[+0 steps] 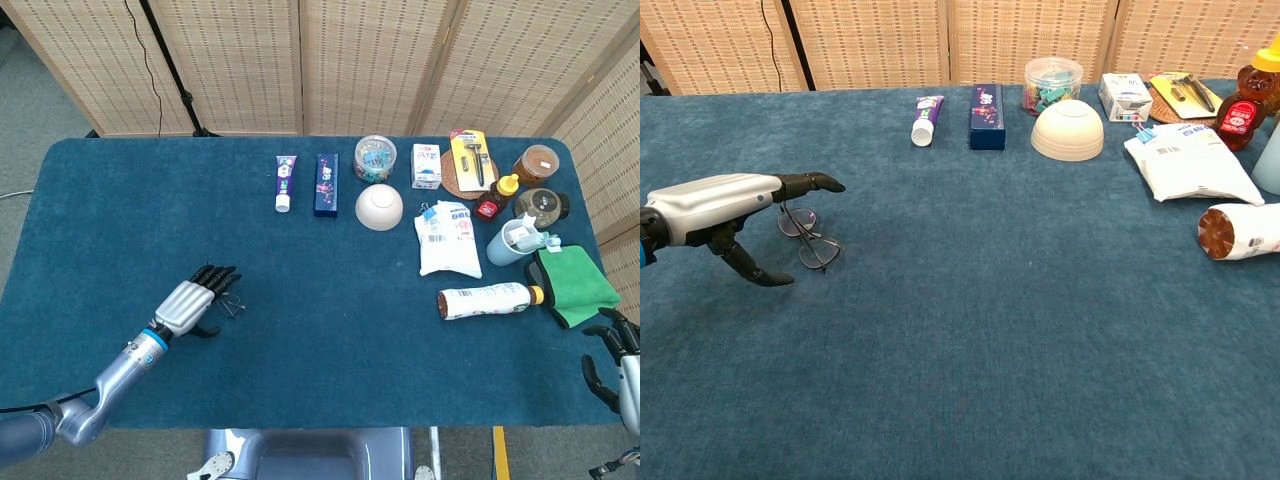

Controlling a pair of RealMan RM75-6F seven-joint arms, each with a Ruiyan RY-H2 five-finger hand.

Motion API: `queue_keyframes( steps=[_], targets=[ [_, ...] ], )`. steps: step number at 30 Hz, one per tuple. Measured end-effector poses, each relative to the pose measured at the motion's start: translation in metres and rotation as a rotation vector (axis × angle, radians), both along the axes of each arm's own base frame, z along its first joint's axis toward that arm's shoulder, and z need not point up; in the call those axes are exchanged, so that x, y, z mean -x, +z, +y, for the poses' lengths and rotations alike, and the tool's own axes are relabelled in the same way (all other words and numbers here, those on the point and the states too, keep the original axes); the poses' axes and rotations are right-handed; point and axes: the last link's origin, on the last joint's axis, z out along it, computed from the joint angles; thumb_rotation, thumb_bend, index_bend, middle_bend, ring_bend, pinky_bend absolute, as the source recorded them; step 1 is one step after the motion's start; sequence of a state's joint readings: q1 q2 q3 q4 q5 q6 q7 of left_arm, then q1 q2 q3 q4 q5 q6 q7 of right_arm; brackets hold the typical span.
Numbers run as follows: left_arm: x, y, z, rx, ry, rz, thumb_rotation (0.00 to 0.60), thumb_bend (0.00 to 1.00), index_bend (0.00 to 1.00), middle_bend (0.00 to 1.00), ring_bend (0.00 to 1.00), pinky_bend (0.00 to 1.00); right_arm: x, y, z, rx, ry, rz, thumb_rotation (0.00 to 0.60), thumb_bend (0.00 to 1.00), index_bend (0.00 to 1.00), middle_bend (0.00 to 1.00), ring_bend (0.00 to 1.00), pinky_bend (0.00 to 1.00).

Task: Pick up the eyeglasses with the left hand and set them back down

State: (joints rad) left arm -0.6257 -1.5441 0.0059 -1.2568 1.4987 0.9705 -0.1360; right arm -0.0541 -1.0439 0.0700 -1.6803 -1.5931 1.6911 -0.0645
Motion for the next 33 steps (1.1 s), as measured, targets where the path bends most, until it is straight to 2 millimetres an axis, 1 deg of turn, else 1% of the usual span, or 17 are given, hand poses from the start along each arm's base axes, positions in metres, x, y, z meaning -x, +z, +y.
queue_keyframes(
  steps=[6, 10, 17, 20, 24, 28, 33],
  targets=[
    [-0.015, 0.007, -0.009, 0.039, 0.038, -0.135, 0.6, 0.2, 0.0, 0.0, 0.0, 0.0, 0.0, 0.0, 0.001, 0.001, 0.002, -0.004, 0.6, 0.43, 0.38, 0.23, 0.31, 0.38],
    [-0.02, 0.013, -0.014, 0.106, 0.106, -0.248, 0.6, 0.2, 0.0, 0.0, 0.0, 0.0, 0.0, 0.0, 0.001, 0.001, 0.004, -0.006, 0.6, 0.43, 0.38, 0.23, 0.31, 0.38],
    [-0.018, 0.019, -0.015, 0.219, 0.273, -0.424, 0.6, 0.2, 0.0, 0.0, 0.0, 0.0, 0.001, 0.001, 0.002, 0.003, 0.003, -0.006, 0.6, 0.43, 0.38, 0.23, 0.31, 0.38],
    [-0.016, 0.022, -0.012, 0.226, 0.293, -0.455, 0.6, 0.2, 0.0, 0.0, 0.0, 0.0, 0.001, 0.001, 0.002, 0.001, 0.003, -0.005, 0.6, 0.43, 0.38, 0.23, 0.31, 0.38],
    [-0.012, 0.027, -0.007, 0.169, 0.228, -0.389, 0.6, 0.2, 0.0, 0.0, 0.0, 0.0, 0.001, 0.0, 0.002, -0.001, 0.004, -0.008, 0.6, 0.43, 0.38, 0.23, 0.31, 0.38],
    [-0.007, 0.033, 0.0, 0.053, 0.098, -0.227, 0.6, 0.2, 0.01, 0.0, 0.0, 0.0, 0.001, -0.001, 0.001, -0.004, 0.004, -0.01, 0.6, 0.43, 0.38, 0.23, 0.31, 0.38],
    [0.001, 0.04, 0.004, -0.11, -0.059, 0.02, 0.594, 0.2, 0.0, 0.0, 0.0, 0.0, 0.0, -0.003, 0.0, -0.008, 0.01, -0.011, 0.6, 0.43, 0.38, 0.23, 0.31, 0.38]
  ],
)
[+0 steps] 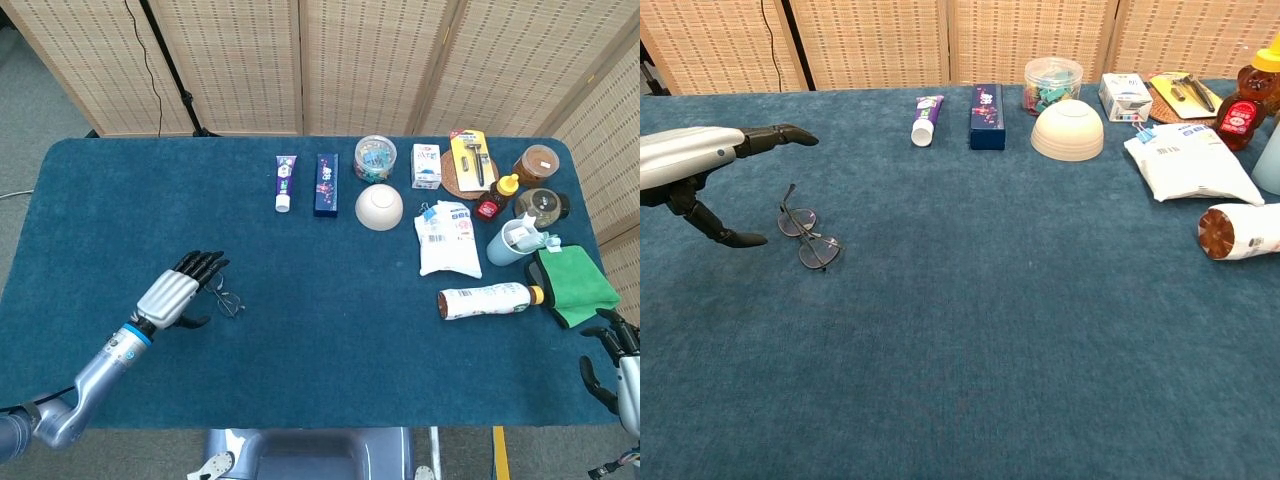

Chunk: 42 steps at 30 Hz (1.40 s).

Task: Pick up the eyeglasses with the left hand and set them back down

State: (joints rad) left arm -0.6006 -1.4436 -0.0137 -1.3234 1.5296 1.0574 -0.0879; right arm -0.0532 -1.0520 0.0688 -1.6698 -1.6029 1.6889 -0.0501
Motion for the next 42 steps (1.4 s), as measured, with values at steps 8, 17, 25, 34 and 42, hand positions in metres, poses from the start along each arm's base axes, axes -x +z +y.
queue_keyframes(
  steps=[8, 17, 25, 34, 42],
  targets=[
    [0.017, 0.012, 0.003, -0.177, -0.067, 0.229, 0.51, 0.25, 0.0, 0.0, 0.0, 0.0, -0.001, -0.002, -0.001, -0.004, 0.003, -0.002, 0.6, 0.43, 0.39, 0.23, 0.31, 0.38],
    [0.023, 0.004, 0.001, -0.137, 0.004, 0.308, 0.501, 0.5, 0.0, 0.0, 0.0, 0.0, -0.001, 0.0, 0.002, 0.001, -0.002, 0.0, 0.6, 0.43, 0.39, 0.23, 0.31, 0.38],
    [0.016, -0.002, -0.001, -0.11, 0.013, 0.303, 0.54, 0.49, 0.0, 0.0, 0.0, 0.0, 0.0, 0.0, 0.003, 0.005, -0.006, -0.002, 0.6, 0.43, 0.39, 0.23, 0.31, 0.38],
    [0.004, -0.017, 0.009, -0.117, -0.006, 0.291, 0.559, 0.46, 0.0, 0.0, 0.0, 0.0, 0.002, 0.002, 0.003, 0.01, -0.011, -0.001, 0.6, 0.43, 0.39, 0.23, 0.31, 0.38],
    [-0.008, -0.036, 0.022, -0.107, -0.024, 0.278, 0.56, 0.46, 0.0, 0.0, 0.0, 0.0, 0.004, 0.004, 0.005, 0.019, -0.022, 0.003, 0.6, 0.43, 0.39, 0.23, 0.31, 0.38]
  ],
)
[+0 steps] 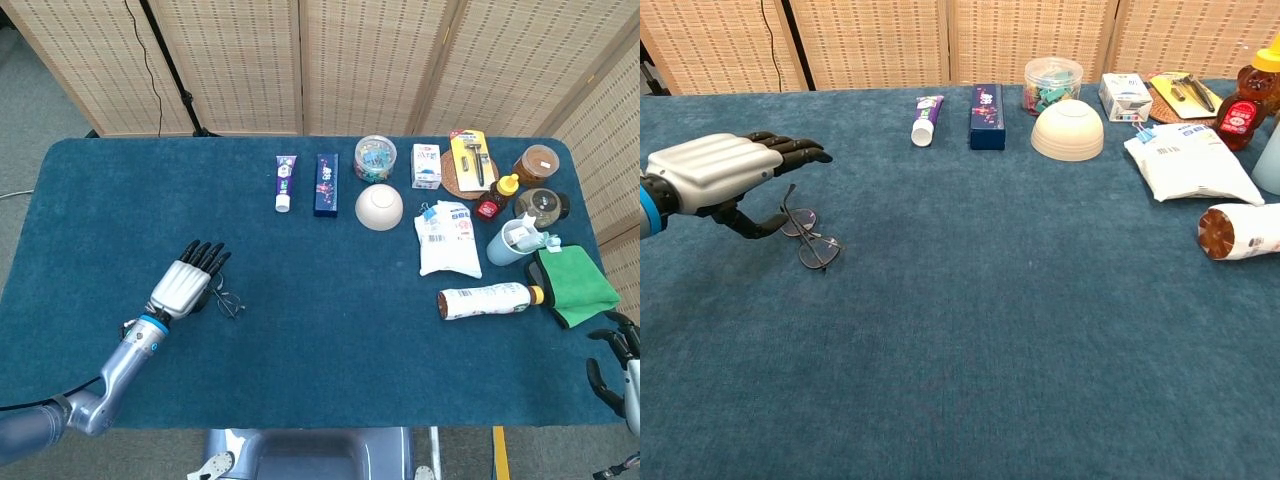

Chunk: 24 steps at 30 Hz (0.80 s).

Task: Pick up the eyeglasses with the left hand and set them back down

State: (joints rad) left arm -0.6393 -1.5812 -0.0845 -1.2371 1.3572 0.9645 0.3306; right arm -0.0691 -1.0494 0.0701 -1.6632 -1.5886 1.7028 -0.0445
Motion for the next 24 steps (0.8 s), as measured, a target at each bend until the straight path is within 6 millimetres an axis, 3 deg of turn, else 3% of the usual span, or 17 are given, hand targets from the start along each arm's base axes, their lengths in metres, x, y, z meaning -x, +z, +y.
queue_keyframes(
  steps=[11, 24],
  targets=[
    [-0.015, -0.018, 0.011, 0.002, -0.025, -0.03, 0.559, 0.45, 0.0, 0.0, 0.0, 0.0, 0.001, 0.003, 0.0, 0.006, -0.009, 0.005, 0.6, 0.43, 0.39, 0.23, 0.31, 0.38],
    [-0.005, -0.023, 0.014, 0.006, 0.008, -0.01, 0.559, 0.44, 0.0, 0.0, 0.0, 0.0, 0.001, 0.003, 0.0, 0.01, -0.008, 0.008, 0.6, 0.43, 0.39, 0.23, 0.31, 0.38]
  ],
)
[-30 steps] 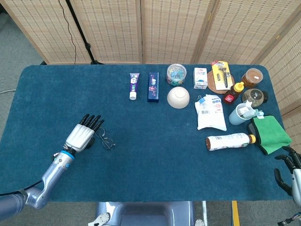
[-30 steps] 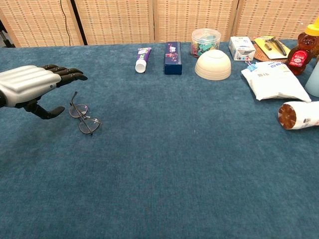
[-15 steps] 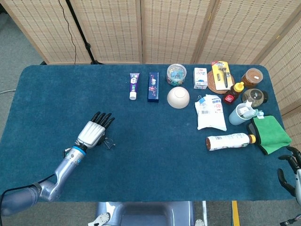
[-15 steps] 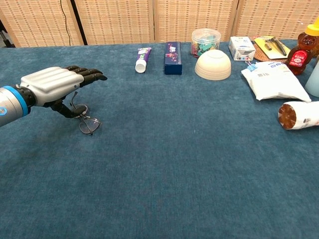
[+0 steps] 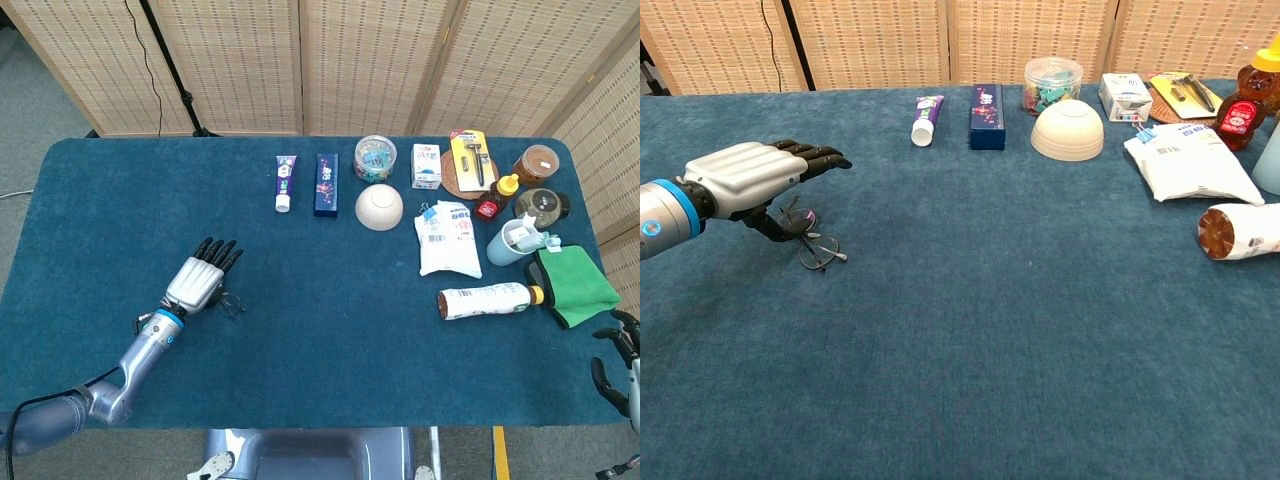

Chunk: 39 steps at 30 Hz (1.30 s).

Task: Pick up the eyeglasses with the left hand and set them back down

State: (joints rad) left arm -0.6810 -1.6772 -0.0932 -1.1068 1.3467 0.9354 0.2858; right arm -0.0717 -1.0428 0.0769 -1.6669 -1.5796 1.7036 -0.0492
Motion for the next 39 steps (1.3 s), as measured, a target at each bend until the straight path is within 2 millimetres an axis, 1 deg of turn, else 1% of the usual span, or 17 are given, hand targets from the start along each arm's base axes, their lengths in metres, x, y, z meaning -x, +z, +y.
queue_keyframes(
  steps=[6, 11, 12, 15, 17, 19, 24, 27, 31, 34, 39],
  targets=[
    [0.003, -0.001, 0.0, 0.001, 0.012, 0.0, 0.559, 0.44, 0.0, 0.0, 0.0, 0.0, 0.0, 0.0, 0.0, 0.003, 0.001, 0.001, 0.6, 0.43, 0.39, 0.23, 0.32, 0.38],
    [0.001, 0.004, 0.0, -0.014, 0.01, -0.029, 0.558, 0.43, 0.0, 0.0, 0.0, 0.0, 0.0, 0.001, 0.0, 0.004, 0.003, 0.001, 0.6, 0.43, 0.39, 0.23, 0.32, 0.38],
    [0.0, 0.006, 0.0, -0.019, 0.008, -0.037, 0.554, 0.43, 0.0, 0.0, 0.0, 0.0, 0.0, 0.001, 0.0, 0.004, 0.003, 0.0, 0.6, 0.43, 0.39, 0.23, 0.32, 0.38],
    [-0.002, 0.015, -0.002, -0.039, 0.002, -0.073, 0.499, 0.41, 0.0, 0.0, 0.0, 0.0, 0.0, 0.0, -0.001, 0.002, 0.006, -0.004, 0.6, 0.43, 0.39, 0.23, 0.32, 0.38],
    [-0.003, 0.024, -0.005, -0.048, 0.002, -0.099, 0.457, 0.4, 0.0, 0.0, 0.0, 0.0, 0.0, -0.001, -0.002, 0.0, 0.007, -0.005, 0.6, 0.43, 0.39, 0.23, 0.31, 0.38],
    [-0.003, 0.033, -0.009, -0.057, 0.006, -0.121, 0.435, 0.39, 0.0, 0.0, 0.0, 0.0, 0.001, -0.003, -0.003, -0.007, 0.009, -0.007, 0.6, 0.43, 0.39, 0.23, 0.31, 0.38],
    [0.003, 0.064, -0.027, -0.087, 0.032, -0.162, 0.42, 0.38, 0.0, 0.0, 0.0, 0.0, 0.001, -0.007, -0.009, -0.019, 0.02, -0.013, 0.6, 0.43, 0.39, 0.23, 0.31, 0.38],
    [0.012, 0.088, -0.042, -0.119, 0.056, -0.171, 0.414, 0.38, 0.0, 0.0, 0.0, 0.0, 0.0, -0.011, -0.014, -0.034, 0.033, -0.019, 0.6, 0.43, 0.39, 0.23, 0.31, 0.38],
    [0.027, 0.122, -0.069, -0.172, 0.092, -0.176, 0.415, 0.37, 0.0, 0.0, 0.0, 0.0, -0.002, -0.017, -0.021, -0.055, 0.049, -0.029, 0.6, 0.43, 0.38, 0.23, 0.31, 0.37],
    [0.038, 0.143, -0.089, -0.211, 0.117, -0.178, 0.414, 0.37, 0.0, 0.0, 0.0, 0.0, -0.003, -0.023, -0.025, -0.076, 0.058, -0.041, 0.6, 0.43, 0.38, 0.23, 0.31, 0.37],
    [0.049, 0.167, -0.118, -0.27, 0.152, -0.22, 0.415, 0.37, 0.0, 0.0, 0.0, 0.0, -0.005, -0.034, -0.03, -0.117, 0.082, -0.064, 0.6, 0.43, 0.38, 0.23, 0.31, 0.37]
  ],
)
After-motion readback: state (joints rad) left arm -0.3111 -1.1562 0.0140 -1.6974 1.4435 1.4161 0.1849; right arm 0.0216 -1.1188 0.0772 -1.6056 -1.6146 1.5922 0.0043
